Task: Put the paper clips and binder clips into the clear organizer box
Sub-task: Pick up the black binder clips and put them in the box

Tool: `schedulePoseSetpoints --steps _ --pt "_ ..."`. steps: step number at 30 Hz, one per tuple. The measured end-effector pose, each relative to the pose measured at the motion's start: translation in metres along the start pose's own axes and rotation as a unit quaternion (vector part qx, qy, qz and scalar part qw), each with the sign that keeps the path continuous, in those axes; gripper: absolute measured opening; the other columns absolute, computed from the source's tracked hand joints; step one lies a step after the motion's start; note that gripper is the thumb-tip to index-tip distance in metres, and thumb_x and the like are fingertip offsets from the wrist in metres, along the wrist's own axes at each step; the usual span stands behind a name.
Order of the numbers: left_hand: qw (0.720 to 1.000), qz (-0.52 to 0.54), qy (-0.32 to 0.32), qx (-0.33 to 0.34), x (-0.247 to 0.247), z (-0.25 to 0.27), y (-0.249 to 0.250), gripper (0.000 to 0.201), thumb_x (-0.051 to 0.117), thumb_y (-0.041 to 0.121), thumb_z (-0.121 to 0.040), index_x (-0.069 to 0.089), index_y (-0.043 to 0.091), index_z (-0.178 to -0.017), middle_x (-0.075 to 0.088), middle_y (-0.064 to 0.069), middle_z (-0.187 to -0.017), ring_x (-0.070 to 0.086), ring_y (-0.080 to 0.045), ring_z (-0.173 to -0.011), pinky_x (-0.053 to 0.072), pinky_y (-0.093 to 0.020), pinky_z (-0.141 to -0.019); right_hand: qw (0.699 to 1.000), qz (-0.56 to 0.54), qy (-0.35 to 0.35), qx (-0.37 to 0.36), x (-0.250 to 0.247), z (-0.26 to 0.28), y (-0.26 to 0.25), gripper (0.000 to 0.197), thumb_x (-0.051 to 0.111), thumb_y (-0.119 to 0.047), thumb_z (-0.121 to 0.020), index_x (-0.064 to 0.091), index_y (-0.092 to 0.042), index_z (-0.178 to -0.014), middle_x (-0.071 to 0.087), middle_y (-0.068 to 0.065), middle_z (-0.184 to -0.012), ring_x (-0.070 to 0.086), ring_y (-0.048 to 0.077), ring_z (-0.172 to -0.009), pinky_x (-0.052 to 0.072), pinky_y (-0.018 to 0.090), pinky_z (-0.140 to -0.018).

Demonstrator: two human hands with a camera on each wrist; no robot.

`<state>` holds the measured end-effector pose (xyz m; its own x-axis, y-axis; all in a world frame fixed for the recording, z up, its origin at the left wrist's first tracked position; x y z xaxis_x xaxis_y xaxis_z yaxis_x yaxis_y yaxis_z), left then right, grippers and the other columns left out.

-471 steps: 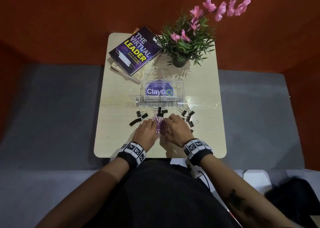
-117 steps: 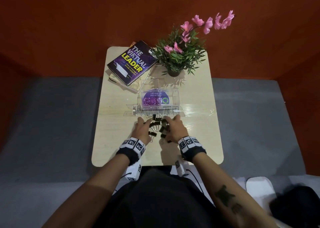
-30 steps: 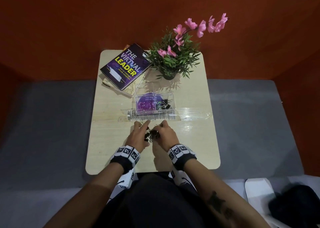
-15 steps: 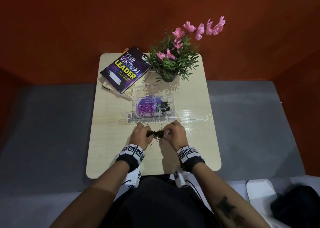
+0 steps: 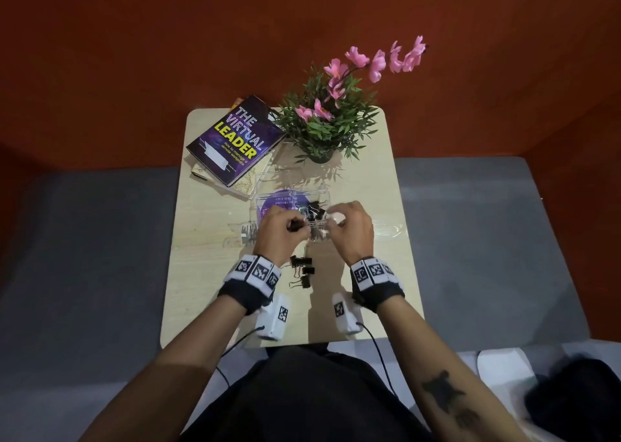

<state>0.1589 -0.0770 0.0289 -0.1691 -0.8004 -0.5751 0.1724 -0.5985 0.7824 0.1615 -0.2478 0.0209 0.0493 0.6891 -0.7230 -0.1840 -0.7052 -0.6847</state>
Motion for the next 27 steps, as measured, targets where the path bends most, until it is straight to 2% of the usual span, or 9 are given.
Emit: schedulePoseSetpoints --steps 3,7,11,15,16,18,21,24,27 --pt "1.000 -0.003 0.012 0.004 0.004 -0.027 0.024 0.007 0.075 0.014 -0.078 0.073 0.015 -0.085 0.056 -0.013 -0.098 0.056 -0.025 -0.087 0.046 -0.030 -0.079 0.998 0.017 -0.055 0.033 0.020 0.027 0.026 0.011 0.068 -0.017 -0.084 0.071 -0.014 -0.095 0.067 0.008 -0.100 0.065 0.022 -0.080 0.054 0.034 -0.074" --pt "0.999 -0.020 0.007 -0.026 0.023 -0.046 0.023 0.008 0.073 0.016 -0.080 0.075 0.014 -0.088 0.070 -0.012 -0.098 0.062 -0.026 -0.091 0.053 -0.038 -0.085 0.989 0.050 -0.141 0.007 0.062 0.060 0.035 0.023 0.064 -0.032 -0.087 0.066 -0.018 -0.105 0.060 0.008 -0.104 0.063 0.025 -0.082 0.056 0.038 -0.071" --pt "0.999 -0.048 0.000 0.001 0.023 -0.036 0.023 0.019 0.065 0.004 -0.087 0.073 0.011 -0.102 0.071 -0.010 -0.108 0.064 -0.025 -0.099 0.050 -0.030 -0.089 0.971 0.100 -0.213 -0.040 0.087 0.080 0.030 0.061 0.077 -0.029 -0.071 0.050 -0.022 -0.125 0.047 0.011 -0.116 0.056 0.030 -0.092 0.056 0.043 -0.069" --pt "0.995 -0.095 -0.005 -0.017 0.014 -0.016 -0.011 0.024 0.057 0.003 -0.087 0.074 0.021 -0.086 0.073 -0.001 -0.100 0.066 -0.019 -0.088 0.055 -0.036 -0.083 0.959 0.159 -0.226 -0.070 0.097 0.082 0.023 0.073 0.080 -0.023 -0.065 0.041 -0.021 -0.126 0.042 0.011 -0.114 0.050 0.032 -0.098 0.057 0.044 -0.063" --pt "0.991 -0.132 -0.023 -0.023 0.015 -0.011 -0.023 0.024 0.057 0.005 -0.087 0.073 0.023 -0.087 0.073 0.002 -0.103 0.066 -0.019 -0.090 0.055 -0.037 -0.083 0.957 0.160 -0.227 -0.078 0.098 0.081 0.020 0.071 0.080 -0.021 -0.066 0.042 -0.020 -0.125 0.043 0.012 -0.113 0.050 0.032 -0.097 0.056 0.043 -0.061" --pt "0.970 -0.226 -0.088 -0.028 0.024 0.002 -0.043 0.027 0.061 0.008 -0.085 0.068 0.026 -0.104 0.065 0.002 -0.119 0.061 -0.022 -0.104 0.053 -0.038 -0.087 0.960 0.146 -0.219 -0.098 0.099 0.081 0.015 0.055 0.075 -0.019 -0.073 0.049 -0.018 -0.121 0.046 0.012 -0.108 0.052 0.032 -0.093 0.055 0.041 -0.059" --pt "0.924 -0.328 -0.195 -0.003 0.049 0.025 -0.065 0.060 0.069 0.017 -0.079 0.045 0.032 -0.131 0.039 -0.003 -0.137 0.042 -0.027 -0.124 0.051 -0.046 -0.088 0.967 0.117 -0.194 -0.113 0.092 0.081 0.010 0.027 0.066 -0.020 -0.084 0.060 -0.014 -0.110 0.051 0.012 -0.099 0.057 0.032 -0.084 0.053 0.038 -0.057" --pt "0.909 -0.359 -0.209 0.032 0.063 0.038 -0.071 0.071 0.075 0.030 -0.074 0.038 0.031 -0.136 0.032 -0.005 -0.137 0.035 -0.029 -0.122 0.052 -0.045 -0.080 0.971 0.105 -0.188 -0.103 0.088 0.080 0.012 0.021 0.065 -0.017 -0.084 0.064 -0.013 -0.105 0.055 0.012 -0.096 0.059 0.032 -0.079 0.053 0.038 -0.059" --pt "0.922 -0.338 -0.181 0.057 0.069 0.043 -0.072 0.062 0.076 0.021 -0.077 0.045 0.025 -0.130 0.041 -0.008 -0.126 0.042 -0.029 -0.112 0.050 -0.042 -0.072 0.974 0.102 -0.181 -0.088 0.083 0.080 0.018 0.022 0.065 -0.015 -0.083 0.066 -0.012 -0.104 0.058 0.012 -0.093 0.060 0.032 -0.081 0.052 0.038 -0.061"
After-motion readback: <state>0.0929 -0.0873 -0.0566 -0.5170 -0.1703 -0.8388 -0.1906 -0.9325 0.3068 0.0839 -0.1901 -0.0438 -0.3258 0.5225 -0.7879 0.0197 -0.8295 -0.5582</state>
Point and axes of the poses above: each hand's wrist, its own z-axis away from the middle knuckle, its own x-axis out of the palm, y = z × x, the point moved 10 cm from there along -z, towards the middle knuckle
